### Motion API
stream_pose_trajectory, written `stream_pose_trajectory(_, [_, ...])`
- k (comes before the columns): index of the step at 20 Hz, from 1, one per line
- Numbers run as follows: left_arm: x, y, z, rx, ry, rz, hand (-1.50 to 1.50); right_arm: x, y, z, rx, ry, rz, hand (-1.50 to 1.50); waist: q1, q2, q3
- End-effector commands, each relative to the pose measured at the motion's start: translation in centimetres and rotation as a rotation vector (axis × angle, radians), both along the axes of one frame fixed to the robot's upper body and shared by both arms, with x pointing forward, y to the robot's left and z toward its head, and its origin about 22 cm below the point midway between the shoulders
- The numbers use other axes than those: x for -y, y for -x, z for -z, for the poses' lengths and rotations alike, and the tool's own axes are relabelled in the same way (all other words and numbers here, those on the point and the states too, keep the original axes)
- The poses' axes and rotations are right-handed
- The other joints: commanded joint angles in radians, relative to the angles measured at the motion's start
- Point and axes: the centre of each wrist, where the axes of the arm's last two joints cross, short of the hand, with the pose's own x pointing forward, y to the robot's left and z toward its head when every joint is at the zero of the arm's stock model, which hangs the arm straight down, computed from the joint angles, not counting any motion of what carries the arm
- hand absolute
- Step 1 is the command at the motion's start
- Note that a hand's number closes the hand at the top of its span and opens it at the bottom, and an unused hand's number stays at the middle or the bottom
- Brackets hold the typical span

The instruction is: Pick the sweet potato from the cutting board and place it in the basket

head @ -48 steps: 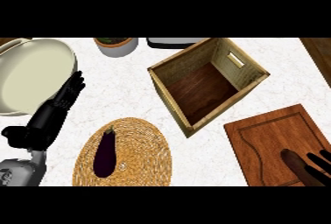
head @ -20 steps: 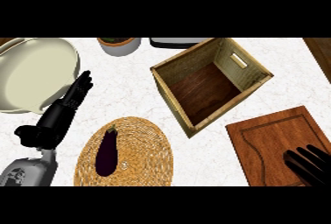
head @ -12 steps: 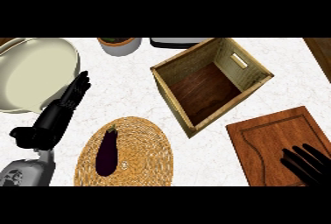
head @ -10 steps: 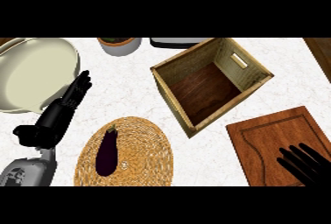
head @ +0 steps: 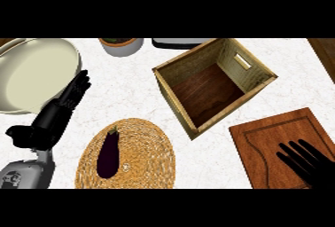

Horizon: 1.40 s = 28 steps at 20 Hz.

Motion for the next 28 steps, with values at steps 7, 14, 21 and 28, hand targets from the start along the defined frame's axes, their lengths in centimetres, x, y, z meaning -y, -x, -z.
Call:
stream_pose_trajectory(7, [0.4,-1.1,0.3,-0.013,0.013,-0.009,0.00,1.4,0.0,2.4,-0.024,0.038,0.036,-1.50,-0.003,0.000,0.000])
stream_pose_trajectory(14, [0.9,-2.5,-1.3,-0.008,0.006,-0.002,0.00,2.3,-1.5,4.0,-0.122,0.102,0.033,1.50,-0.002,0.001,0.000])
stream_pose_trajectory(21, [-0.2,-0.1,0.6,0.021,0.002,0.008,0.00,2.0,-2.8,6.0,-0.095,0.145,-0.014,1.50,0.005,0.001,0.000])
stream_pose_trajectory(28, [1.3,-0.3,1.1,0.008,-0.004,0.001,0.00,2.7,-0.3,5.6,0.002,0.213,-0.161,1.50,-0.004,0.000,0.000])
